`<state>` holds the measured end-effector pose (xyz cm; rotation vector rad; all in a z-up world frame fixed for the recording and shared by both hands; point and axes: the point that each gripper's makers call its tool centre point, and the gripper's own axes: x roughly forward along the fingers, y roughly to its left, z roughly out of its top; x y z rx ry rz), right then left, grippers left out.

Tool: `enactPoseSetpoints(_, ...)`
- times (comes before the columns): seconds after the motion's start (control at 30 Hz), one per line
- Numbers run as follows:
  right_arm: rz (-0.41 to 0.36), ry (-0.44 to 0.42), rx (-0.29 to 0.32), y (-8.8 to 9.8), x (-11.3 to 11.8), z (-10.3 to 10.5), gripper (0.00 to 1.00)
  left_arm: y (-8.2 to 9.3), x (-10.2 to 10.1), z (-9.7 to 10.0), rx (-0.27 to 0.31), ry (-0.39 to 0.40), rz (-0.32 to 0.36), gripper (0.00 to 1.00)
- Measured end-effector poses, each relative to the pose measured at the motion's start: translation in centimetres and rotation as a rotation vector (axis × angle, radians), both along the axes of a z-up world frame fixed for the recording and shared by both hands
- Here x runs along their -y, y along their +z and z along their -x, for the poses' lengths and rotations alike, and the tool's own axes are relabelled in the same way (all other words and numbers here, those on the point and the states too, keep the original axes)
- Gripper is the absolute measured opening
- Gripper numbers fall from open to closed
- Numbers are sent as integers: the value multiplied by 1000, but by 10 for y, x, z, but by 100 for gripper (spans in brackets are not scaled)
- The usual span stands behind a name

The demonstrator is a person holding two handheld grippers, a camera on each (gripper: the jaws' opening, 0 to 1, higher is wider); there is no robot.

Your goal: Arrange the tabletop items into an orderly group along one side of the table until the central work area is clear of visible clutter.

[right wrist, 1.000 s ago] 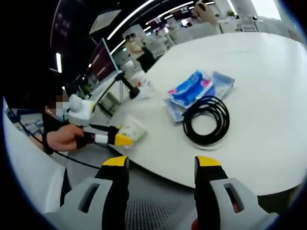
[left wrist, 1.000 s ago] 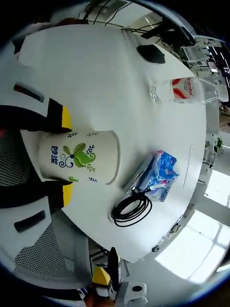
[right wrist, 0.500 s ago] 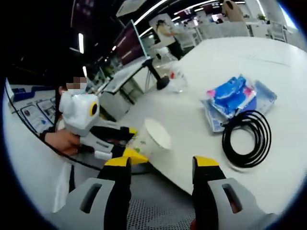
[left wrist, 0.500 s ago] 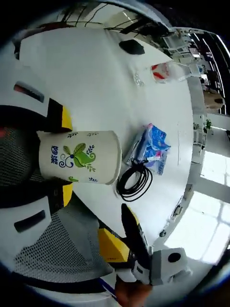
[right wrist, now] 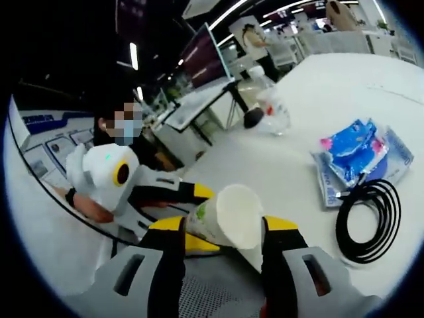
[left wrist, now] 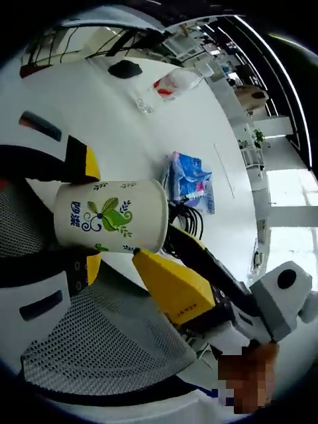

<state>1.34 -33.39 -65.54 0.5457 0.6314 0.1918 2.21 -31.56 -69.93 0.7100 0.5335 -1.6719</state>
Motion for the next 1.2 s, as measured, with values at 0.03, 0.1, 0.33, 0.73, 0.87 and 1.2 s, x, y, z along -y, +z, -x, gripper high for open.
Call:
enactPoseSetpoints(0.03, -9, 6, 2, 0, -2, 0, 40, 1, 1, 6, -12, -34, 11, 39)
enactPoseSetpoints(0.1, -38, 17, -1, 0, -8, -1, 32, 4, 3, 13, -46, -48, 23, 39)
enactPoseSetpoints(0.33, -79, 31, 18, 6, -19, -1, 4, 3, 5, 25, -58, -106, 23, 39)
enactPoseSetpoints(0.73, -55, -32, 26, 6, -7, 2, 0, 1, 14, 22, -79, -66, 31, 38)
enactPoseSetpoints(0.87, -31, -91, 14, 3, 10, 7, 0, -1, 13, 17, -68, -52, 30, 36)
enactPoseSetpoints(1.2, -40, -183, -12, -6, 25, 18, 0, 1, 11, -19, 25, 70, 43, 37)
